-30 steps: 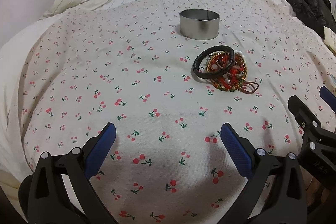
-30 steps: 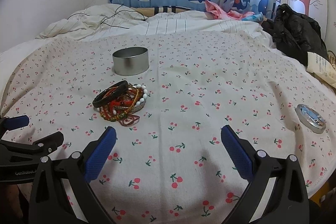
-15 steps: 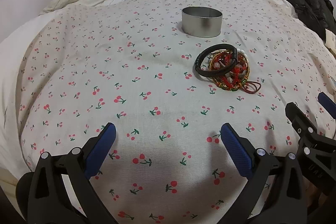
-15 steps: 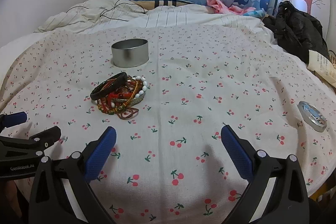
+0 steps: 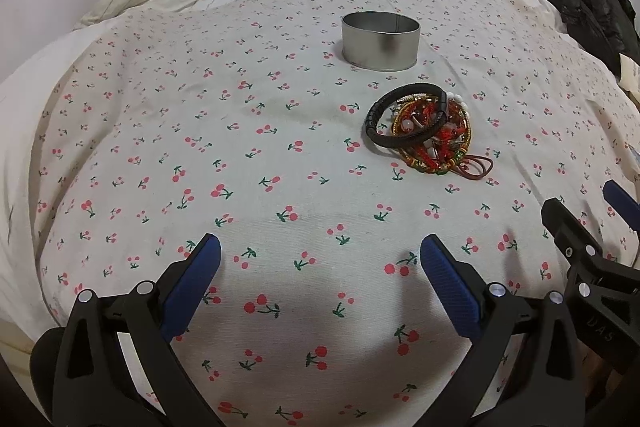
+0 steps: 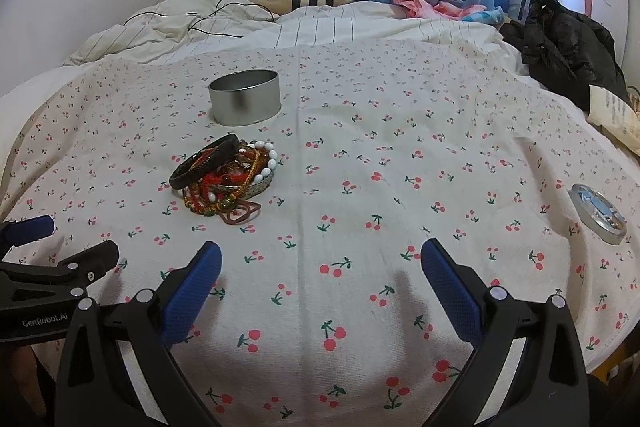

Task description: Organize jewelry

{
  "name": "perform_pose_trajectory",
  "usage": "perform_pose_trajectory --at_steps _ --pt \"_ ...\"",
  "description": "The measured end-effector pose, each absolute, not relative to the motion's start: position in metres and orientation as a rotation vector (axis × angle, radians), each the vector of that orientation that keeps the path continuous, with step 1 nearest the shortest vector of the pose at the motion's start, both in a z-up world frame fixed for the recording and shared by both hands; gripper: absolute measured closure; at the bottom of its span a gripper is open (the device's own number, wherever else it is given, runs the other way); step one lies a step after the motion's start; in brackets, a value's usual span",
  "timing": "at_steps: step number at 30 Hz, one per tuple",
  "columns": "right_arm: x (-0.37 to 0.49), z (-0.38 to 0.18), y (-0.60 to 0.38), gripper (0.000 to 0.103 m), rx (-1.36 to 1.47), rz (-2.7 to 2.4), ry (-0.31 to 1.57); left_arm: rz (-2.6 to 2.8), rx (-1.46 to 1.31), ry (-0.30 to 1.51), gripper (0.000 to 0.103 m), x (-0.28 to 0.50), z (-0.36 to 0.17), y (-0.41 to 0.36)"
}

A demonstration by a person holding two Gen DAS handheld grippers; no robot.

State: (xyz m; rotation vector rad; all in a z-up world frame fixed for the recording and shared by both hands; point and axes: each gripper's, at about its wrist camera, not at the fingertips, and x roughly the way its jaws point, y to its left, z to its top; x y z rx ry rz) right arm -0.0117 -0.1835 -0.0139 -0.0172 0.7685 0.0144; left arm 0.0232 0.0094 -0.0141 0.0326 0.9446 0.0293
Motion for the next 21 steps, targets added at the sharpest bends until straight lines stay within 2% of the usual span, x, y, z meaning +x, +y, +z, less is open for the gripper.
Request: perform_pose_trajectory --at_steps 21 --pt "0.012 -0.009 -0.182 0.007 -0.026 0.045 0.779 -0.018 0.024 0.932 0.007 0.069 -0.015 0.015"
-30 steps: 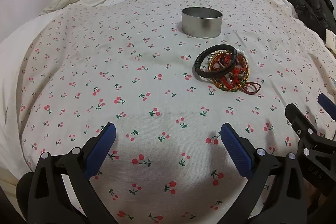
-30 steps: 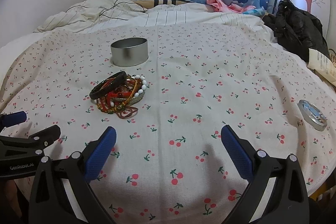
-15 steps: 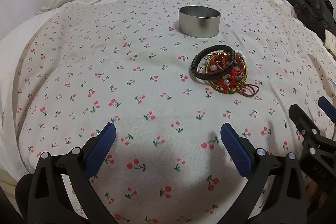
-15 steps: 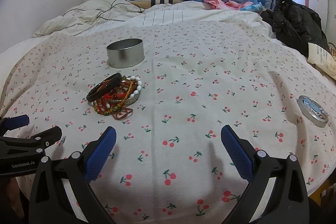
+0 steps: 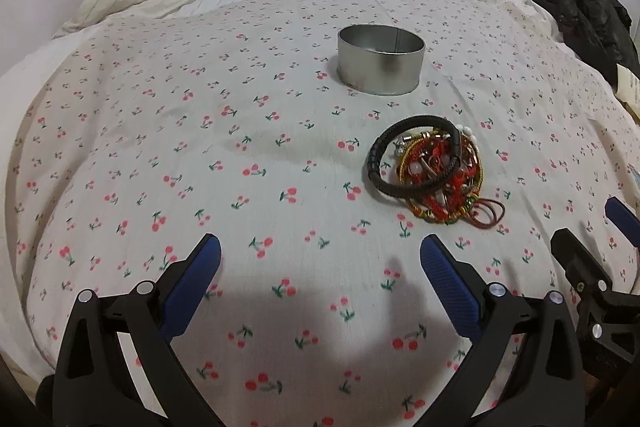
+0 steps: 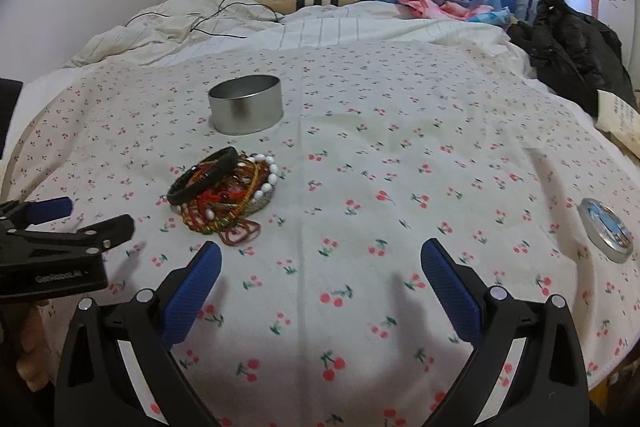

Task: Organize jewelry
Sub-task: 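Grasp the black leather bracelet with the left tool while the right tool reaches the pile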

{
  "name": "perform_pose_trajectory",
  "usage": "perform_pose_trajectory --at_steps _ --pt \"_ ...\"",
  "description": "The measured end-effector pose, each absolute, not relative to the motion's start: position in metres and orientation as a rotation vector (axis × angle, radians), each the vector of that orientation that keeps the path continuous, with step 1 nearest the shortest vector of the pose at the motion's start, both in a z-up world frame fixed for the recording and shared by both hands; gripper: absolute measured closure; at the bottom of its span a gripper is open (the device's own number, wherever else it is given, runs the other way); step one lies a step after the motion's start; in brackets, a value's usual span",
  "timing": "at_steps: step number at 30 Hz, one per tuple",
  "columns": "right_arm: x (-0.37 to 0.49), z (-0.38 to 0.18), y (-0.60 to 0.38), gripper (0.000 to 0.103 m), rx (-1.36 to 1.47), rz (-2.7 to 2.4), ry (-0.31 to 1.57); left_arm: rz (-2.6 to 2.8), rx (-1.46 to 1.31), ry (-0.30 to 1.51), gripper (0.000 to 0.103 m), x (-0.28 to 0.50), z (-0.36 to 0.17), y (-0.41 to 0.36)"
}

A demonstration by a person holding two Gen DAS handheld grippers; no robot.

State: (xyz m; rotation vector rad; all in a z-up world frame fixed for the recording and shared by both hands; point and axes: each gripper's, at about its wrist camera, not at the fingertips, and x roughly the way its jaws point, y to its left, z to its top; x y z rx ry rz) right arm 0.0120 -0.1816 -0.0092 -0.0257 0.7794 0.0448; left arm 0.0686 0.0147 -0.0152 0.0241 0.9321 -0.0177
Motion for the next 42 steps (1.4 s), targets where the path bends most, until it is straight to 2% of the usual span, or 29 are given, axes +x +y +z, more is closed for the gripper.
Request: perform_pose_trajectory --at_steps 15,22,27,29,31,32,35,39,42 --pt "0.039 -0.008 -0.165 0.007 -0.086 0.113 0.791 -0.044 0.035 0.941 0.007 0.087 -0.023 0.023" --pt "0.084 0.013 -0.164 0.007 -0.111 0.269 0.784 -0.084 0.038 0.927 0.007 0.123 -0.009 0.043" --pt "0.123 0.01 -0.167 0.008 -0.096 0.372 0.845 -0.08 -0.001 0.947 0.007 0.155 -0.012 0.059" --pt "0.14 0.006 -0.162 0.014 -0.119 0.424 0.885 -0.083 -0.011 0.975 0.007 0.161 -0.021 0.062" --pt "0.153 -0.001 -0.157 0.031 -0.127 0.47 0.929 -0.112 -0.045 1.005 0.007 0.164 -0.029 0.064" --pt "0.157 -0.003 -0.154 0.033 -0.13 0.49 0.943 -0.146 -0.071 1.022 0.007 0.166 -0.033 0.063" --pt "0.163 -0.006 -0.156 0.034 -0.13 0.501 0.961 -0.233 -0.097 1.03 0.007 0.167 -0.037 0.053" --pt "0.157 -0.011 -0.168 0.033 -0.169 0.443 0.968 -0.259 -0.001 1.019 0.007 0.165 -0.045 0.032" --pt "0.158 -0.015 -0.176 0.026 -0.142 0.415 0.975 -0.22 0.027 1.03 0.007 0.166 -0.051 0.026"
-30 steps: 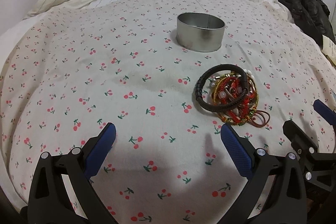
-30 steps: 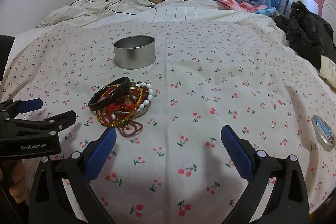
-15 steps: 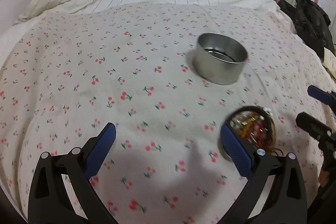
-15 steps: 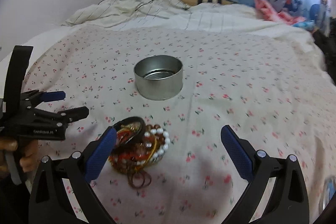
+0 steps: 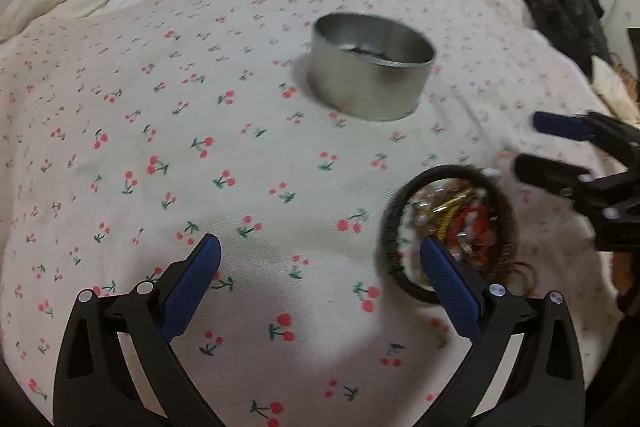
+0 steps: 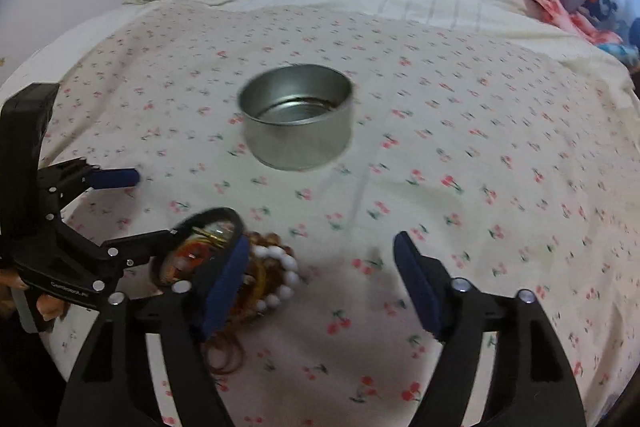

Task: Organize jewelry
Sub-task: 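Grasp the black leather bracelet with the left tool while the right tool reaches the pile, then grasp the gold bangle with the right tool while the left tool lifts the black bracelet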

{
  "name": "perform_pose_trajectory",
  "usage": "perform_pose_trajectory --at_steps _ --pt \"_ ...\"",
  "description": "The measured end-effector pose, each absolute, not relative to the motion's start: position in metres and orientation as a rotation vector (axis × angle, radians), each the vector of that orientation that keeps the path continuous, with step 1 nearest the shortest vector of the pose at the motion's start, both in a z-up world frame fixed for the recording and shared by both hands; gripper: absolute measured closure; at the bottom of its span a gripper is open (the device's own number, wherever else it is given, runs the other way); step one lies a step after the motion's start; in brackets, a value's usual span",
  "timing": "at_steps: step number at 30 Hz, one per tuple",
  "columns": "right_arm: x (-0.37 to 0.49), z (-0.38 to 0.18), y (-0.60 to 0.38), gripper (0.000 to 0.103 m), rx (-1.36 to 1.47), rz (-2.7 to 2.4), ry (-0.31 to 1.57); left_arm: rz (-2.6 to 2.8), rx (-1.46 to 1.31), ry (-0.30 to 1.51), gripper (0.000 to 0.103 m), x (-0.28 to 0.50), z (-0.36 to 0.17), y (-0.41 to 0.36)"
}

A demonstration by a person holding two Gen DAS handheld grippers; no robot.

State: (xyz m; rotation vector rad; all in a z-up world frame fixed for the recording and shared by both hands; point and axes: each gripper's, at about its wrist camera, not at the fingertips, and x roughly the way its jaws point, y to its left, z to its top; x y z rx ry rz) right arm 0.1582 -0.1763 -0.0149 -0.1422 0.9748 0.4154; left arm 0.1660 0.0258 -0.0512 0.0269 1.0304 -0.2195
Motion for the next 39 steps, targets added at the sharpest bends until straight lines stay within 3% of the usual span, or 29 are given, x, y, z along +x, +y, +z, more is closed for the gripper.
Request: perform_pose_trajectory --at_steps 7,13,15,22,24,27,35,38,39 --pt "0.153 -0.008 -0.171 0.023 -0.173 0.423 0.951 -0.228 0.048 1.031 0.007 0.17 -0.056 0.018" --pt "0.153 -0.007 -0.185 0.018 -0.199 0.351 0.938 -0.167 0.098 1.002 0.05 0.179 -0.053 0.017" --pt "0.153 -0.006 -0.189 0.018 -0.177 0.365 0.94 -0.095 0.102 0.988 0.071 0.183 -0.052 0.029" --pt "0.138 -0.009 -0.16 0.019 -0.233 0.573 0.953 -0.124 0.016 1.027 0.084 0.194 -0.051 0.044" --pt "0.134 -0.012 -0.155 0.036 -0.218 0.633 0.978 -0.133 -0.029 1.034 0.084 0.198 -0.052 0.049" --pt "0.131 -0.013 -0.161 0.053 -0.146 0.679 0.995 -0.134 -0.07 1.031 0.084 0.196 -0.054 0.055" --pt "0.138 -0.023 -0.168 0.066 0.006 0.691 1.055 -0.13 -0.04 1.019 0.083 0.194 -0.054 0.048" --pt "0.143 -0.032 -0.164 0.079 0.008 0.657 1.081 -0.131 -0.035 1.019 0.082 0.192 -0.055 0.047" --pt "0.144 -0.035 -0.164 0.088 0.007 0.646 1.086 -0.132 -0.032 1.018 0.082 0.191 -0.055 0.046"
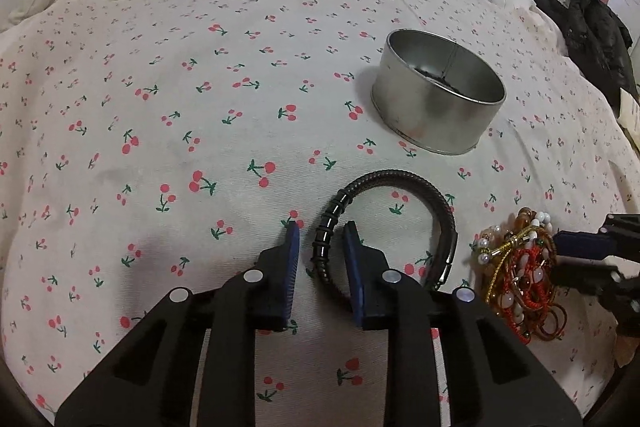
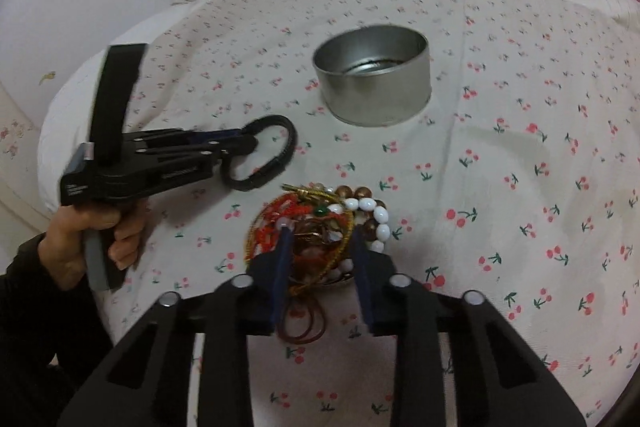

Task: Organize jewelry
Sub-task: 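Grasp the gold bangle with the right tool while the left tool lifts the black bracelet, then drop the black bracelet into the silver tin with the left tool while the right tool carries the bangle over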

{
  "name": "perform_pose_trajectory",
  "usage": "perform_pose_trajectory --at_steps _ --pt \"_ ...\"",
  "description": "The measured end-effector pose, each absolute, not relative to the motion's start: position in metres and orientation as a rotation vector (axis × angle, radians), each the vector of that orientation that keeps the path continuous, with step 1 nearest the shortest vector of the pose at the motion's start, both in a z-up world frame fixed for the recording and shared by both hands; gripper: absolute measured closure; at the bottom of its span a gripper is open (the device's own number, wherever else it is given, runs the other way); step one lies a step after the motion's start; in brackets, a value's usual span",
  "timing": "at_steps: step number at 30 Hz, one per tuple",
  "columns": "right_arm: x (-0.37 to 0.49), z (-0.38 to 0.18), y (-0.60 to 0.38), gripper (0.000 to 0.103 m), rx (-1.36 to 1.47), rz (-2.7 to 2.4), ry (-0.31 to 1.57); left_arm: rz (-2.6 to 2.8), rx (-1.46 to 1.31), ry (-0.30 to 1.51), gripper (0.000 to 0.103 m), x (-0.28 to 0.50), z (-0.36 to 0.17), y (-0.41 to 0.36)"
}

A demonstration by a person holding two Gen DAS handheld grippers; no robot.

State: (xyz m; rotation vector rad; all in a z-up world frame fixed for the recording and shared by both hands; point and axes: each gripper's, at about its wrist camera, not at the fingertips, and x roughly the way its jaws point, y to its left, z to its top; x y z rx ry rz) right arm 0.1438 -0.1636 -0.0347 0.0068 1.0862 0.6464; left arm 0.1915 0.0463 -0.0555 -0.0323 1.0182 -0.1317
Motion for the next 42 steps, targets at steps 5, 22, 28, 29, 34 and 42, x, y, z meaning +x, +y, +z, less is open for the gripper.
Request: perform_pose_trajectory --at_steps 5,22,28,29,34,42 --pt "0.143 -0.027 -0.167 0.099 0.031 0.658 1.045 -0.197 -0.054 1.017 0.095 0.19 -0.053 0.046" --pt "0.142 0.004 -0.197 0.099 0.183 0.683 0.903 -0.236 -0.094 0.953 0.095 0.182 -0.027 0.054" --pt "0.14 0.036 -0.207 0.099 0.307 0.769 0.79 -0.224 -0.079 0.884 0.095 0.174 0.002 0.06" --pt "0.141 0.041 -0.21 0.099 0.326 0.771 0.774 -0.22 -0.071 0.865 0.095 0.174 0.01 0.059" --pt "0.162 0.056 -0.228 0.099 0.422 0.692 0.718 -0.236 -0.051 0.827 0.095 0.193 0.037 0.046" --pt "0.192 0.061 -0.249 0.099 0.471 0.597 0.683 -0.266 -0.015 0.88 0.095 0.263 0.03 0.005"
